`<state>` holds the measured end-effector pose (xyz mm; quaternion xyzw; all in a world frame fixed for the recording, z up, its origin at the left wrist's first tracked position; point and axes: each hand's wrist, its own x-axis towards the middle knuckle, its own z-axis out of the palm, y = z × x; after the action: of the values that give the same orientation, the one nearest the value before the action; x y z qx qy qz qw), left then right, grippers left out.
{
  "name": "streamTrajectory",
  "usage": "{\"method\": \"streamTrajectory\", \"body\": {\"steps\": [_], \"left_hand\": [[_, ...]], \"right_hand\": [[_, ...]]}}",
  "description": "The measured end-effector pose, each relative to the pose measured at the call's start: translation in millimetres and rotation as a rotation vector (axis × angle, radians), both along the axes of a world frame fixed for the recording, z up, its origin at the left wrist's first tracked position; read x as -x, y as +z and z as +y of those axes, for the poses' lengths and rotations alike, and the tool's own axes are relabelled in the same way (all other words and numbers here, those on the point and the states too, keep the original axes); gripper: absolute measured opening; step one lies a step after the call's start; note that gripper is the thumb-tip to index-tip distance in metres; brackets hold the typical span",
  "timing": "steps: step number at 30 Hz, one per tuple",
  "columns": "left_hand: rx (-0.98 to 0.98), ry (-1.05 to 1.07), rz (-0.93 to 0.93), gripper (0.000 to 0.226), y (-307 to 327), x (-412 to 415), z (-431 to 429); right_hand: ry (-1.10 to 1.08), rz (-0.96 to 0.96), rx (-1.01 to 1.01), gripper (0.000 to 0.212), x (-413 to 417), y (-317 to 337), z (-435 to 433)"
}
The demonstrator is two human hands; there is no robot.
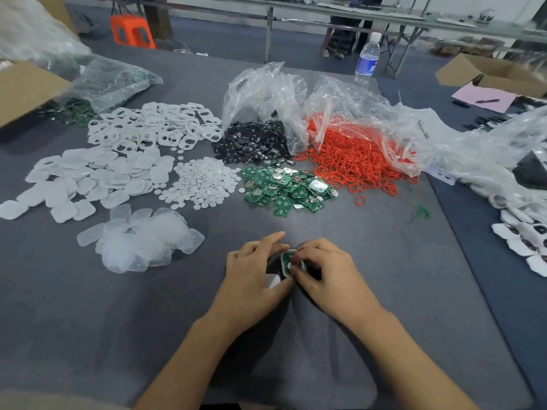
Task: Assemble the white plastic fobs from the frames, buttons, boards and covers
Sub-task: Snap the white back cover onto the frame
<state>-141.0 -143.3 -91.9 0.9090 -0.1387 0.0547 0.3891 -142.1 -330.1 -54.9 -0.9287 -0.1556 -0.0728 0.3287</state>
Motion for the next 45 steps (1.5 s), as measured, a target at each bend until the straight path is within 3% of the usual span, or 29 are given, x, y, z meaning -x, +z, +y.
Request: {"method": "streamTrajectory", "body": {"steps": [28, 36, 40, 45], "left_hand": [[0.01, -0.011, 0.042, 0.072, 10, 4, -1], [0.018, 0.007, 0.034, 0.093, 19, 21, 11], [-0.106, 0.123, -0.009, 0.071, 16, 38, 23], [-0.022, 0.072, 0.045, 0.034, 25, 43, 30]], "right_hand": [[0.004, -0.029, -0.066, 0.021, 1, -2, -1], [-0.089, -0.016, -0.228, 0.033, 13, -14, -7], [-0.145, -0.019, -0.3, 0.036, 20, -18, -12], [-0.186, -0.066, -0.314, 0.035, 32, -17, -7]]}}
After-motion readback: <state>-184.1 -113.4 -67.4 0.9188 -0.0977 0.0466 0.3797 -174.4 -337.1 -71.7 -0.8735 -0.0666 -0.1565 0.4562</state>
